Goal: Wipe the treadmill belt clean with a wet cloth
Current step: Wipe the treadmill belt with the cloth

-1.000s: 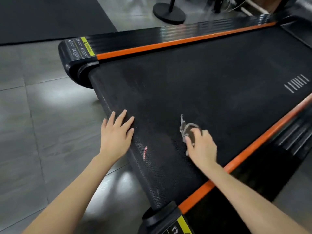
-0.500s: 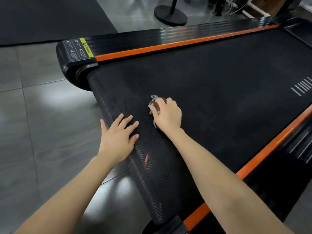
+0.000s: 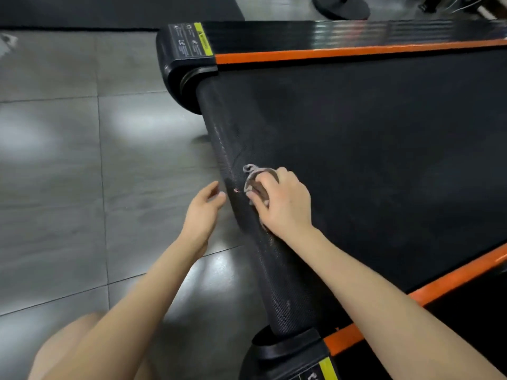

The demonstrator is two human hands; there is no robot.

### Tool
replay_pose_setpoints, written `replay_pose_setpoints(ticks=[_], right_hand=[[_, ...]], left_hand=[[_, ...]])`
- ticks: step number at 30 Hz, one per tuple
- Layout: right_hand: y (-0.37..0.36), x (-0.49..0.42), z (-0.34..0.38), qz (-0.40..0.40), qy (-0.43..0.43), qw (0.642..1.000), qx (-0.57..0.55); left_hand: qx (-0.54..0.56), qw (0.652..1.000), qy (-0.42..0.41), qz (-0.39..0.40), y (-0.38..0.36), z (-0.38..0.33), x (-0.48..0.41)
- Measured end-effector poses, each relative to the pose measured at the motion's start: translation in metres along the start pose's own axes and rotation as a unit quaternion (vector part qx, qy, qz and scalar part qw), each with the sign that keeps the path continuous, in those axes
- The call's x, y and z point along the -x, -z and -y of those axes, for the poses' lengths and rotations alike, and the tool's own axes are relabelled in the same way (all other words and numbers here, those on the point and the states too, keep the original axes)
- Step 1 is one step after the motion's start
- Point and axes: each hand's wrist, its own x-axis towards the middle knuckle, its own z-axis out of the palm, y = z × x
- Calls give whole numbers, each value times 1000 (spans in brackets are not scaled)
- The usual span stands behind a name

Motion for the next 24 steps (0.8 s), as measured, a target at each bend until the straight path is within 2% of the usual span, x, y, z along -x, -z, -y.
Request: replay_pose_setpoints(ticks=[1,3,5,8,11,14,16,21,24], right_hand=[[1,8,1,4,-1,1000,-8],[13,51,-2,14,41,998,-36],[32,97,-7,36,77,994,-62],[35,104,-9,47,124,990,-43],[15,53,4,30,158,987,-4],[-9,-16,19,-13,63,998,27],[-14,-31,23,-29,20,999,20],[19,69,6,1,38,999,-34],[22,75,3,10,81,996,-22]], left_hand=[[86,994,65,20,0,-1,2],[225,959,164,59,1,-3,3],[267,941,187,88,5,0,-1],[255,944,177,109,8,1,-2],[237,949,172,115,7,1,-3],[257,943,176,119,8,2,-4],[269,938,178,126,9,2,-4],[275,936,179,128,10,6,-6],[291,930,182,130,14,10,-8]])
